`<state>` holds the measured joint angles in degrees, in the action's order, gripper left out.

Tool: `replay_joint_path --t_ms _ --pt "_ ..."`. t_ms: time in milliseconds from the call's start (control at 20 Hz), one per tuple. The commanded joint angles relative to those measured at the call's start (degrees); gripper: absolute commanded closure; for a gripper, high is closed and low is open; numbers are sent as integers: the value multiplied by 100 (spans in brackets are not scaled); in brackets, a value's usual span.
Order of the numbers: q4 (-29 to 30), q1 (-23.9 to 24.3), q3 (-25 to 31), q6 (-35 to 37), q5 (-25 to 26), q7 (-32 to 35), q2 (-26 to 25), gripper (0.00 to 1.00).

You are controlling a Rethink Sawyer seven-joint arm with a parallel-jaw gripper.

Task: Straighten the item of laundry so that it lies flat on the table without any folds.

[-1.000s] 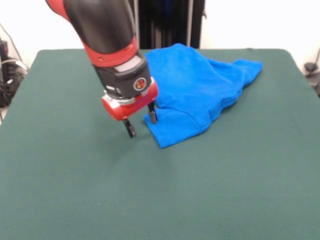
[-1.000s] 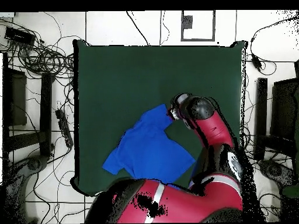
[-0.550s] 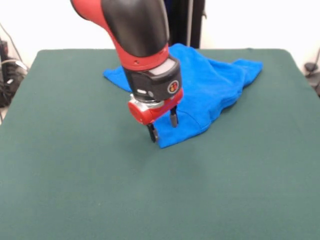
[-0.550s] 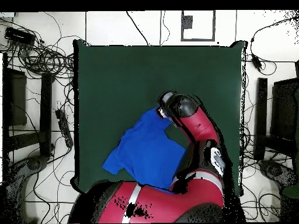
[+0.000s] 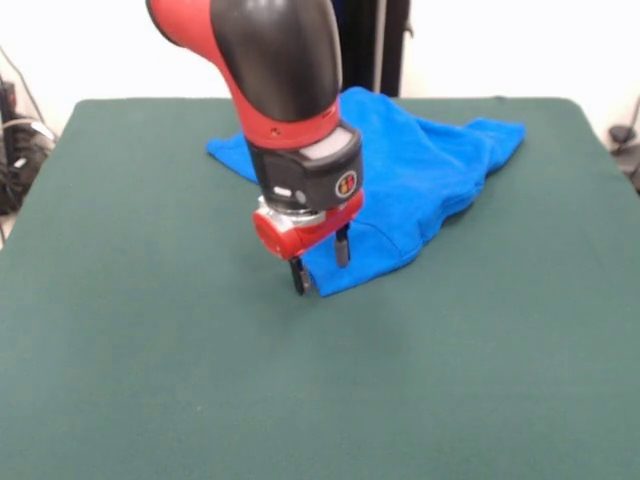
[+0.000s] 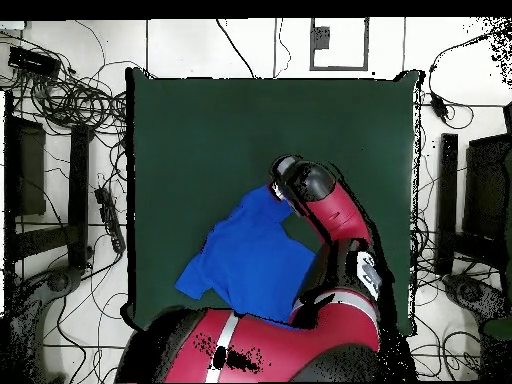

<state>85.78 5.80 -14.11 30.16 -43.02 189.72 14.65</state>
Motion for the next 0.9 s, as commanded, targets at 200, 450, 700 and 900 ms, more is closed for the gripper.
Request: replay_joint_path --t_ms 200,450,700,900 --pt "-224 144 964 -1472 123 58 -1503 0" --pt "-147 459 1533 -1937 1 64 -1572 0" --pt "-227 537 1650 -2075 -34 174 -1687 0" --pt "-382 349 1331 -1689 9 229 -1764 0"
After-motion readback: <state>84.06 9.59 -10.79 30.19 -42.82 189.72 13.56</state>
